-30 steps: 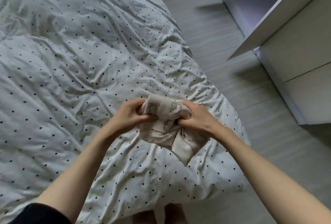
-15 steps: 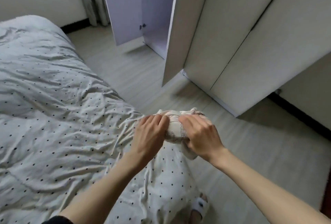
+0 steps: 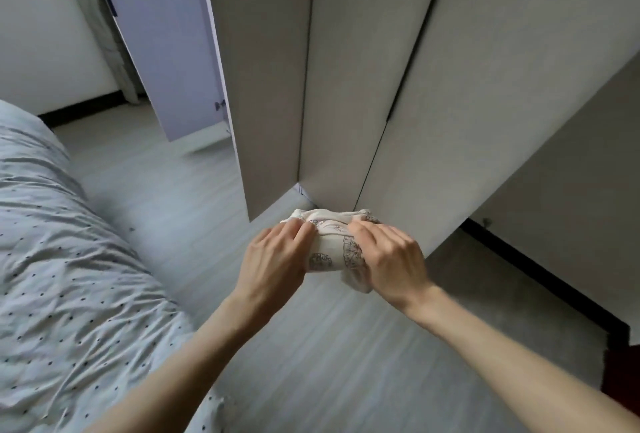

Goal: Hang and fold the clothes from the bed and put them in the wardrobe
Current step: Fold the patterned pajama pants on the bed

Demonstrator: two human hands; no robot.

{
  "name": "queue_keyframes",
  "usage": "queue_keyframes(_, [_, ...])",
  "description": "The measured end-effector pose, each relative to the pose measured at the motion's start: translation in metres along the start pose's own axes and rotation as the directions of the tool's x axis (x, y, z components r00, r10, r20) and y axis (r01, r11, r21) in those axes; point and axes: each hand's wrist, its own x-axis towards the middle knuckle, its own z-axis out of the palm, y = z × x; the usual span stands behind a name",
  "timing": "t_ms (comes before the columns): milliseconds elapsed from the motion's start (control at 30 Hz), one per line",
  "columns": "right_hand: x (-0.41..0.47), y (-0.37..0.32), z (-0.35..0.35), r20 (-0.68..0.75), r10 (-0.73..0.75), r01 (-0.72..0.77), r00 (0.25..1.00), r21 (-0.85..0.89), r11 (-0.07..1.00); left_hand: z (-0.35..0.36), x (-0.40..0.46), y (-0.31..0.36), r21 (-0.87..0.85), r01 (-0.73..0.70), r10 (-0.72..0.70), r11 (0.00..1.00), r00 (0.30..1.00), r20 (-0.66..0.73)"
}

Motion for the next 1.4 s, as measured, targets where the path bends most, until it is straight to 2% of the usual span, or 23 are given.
queue_keyframes(67, [0.025,0.008,0.014,0.011,-0.033,0.033,0.999,0.031,0.999,0.005,0.013,-0.008,0.11,0.082,-0.099,0.991,0.981,0.164])
queue_keyframes(133, [0.046,0.007,0.025,0.003,-0.062,0.062,0.998,0.047,0.997,0.014,0.017,-0.012,0.159,0.188,-0.223,0.969,0.945,0.241])
queue_keyframes(200, [0.072,0.0,0.044,-0.017,-0.119,0.12,0.993,0.071,0.99,0.013,0.024,-0.02,0.133,0.264,-0.284,0.955,0.945,0.165])
queue_keyframes(300, [0.118,-0.012,0.071,-0.05,-0.217,0.221,0.975,0.071,0.973,0.015,0.038,-0.061,0.082,0.302,-0.295,0.95,0.952,-0.088])
queue_keyframes(433, [0.193,-0.032,0.109,-0.124,-0.318,0.329,0.94,0.083,0.941,0.007,0.068,-0.145,0.073,0.293,-0.272,0.953,0.938,-0.217])
queue_keyframes(533, [0.279,-0.057,0.143,-0.172,-0.363,0.383,0.916,0.102,0.918,-0.006,0.101,-0.227,0.134,0.336,-0.297,0.932,0.922,-0.248])
queue_keyframes(733, [0.445,-0.138,0.21,-0.115,-0.451,0.465,0.885,0.19,0.865,-0.044,0.144,-0.388,0.212,0.491,-0.442,0.845,0.865,-0.238])
queue_keyframes(833, [0.49,-0.162,0.238,-0.104,-0.47,0.481,0.877,0.234,0.845,-0.051,0.154,-0.437,0.248,0.545,-0.493,0.801,0.836,-0.243])
queue_keyframes(1067, [0.633,-0.195,0.33,-0.211,-0.568,0.606,0.795,0.252,0.755,-0.053,0.212,-0.58,0.3,0.563,-0.477,0.77,0.82,-0.315])
queue_keyframes(1167, [0.729,-0.192,0.361,-0.292,-0.514,0.582,0.806,0.236,0.779,-0.07,0.285,-0.657,0.296,0.539,-0.44,0.788,0.831,-0.341])
queue_keyframes(1400, [0.912,-0.144,0.358,-0.47,-0.327,0.415,0.82,0.096,0.905,-0.129,0.468,-0.761,0.304,0.375,-0.244,0.876,0.887,-0.392])
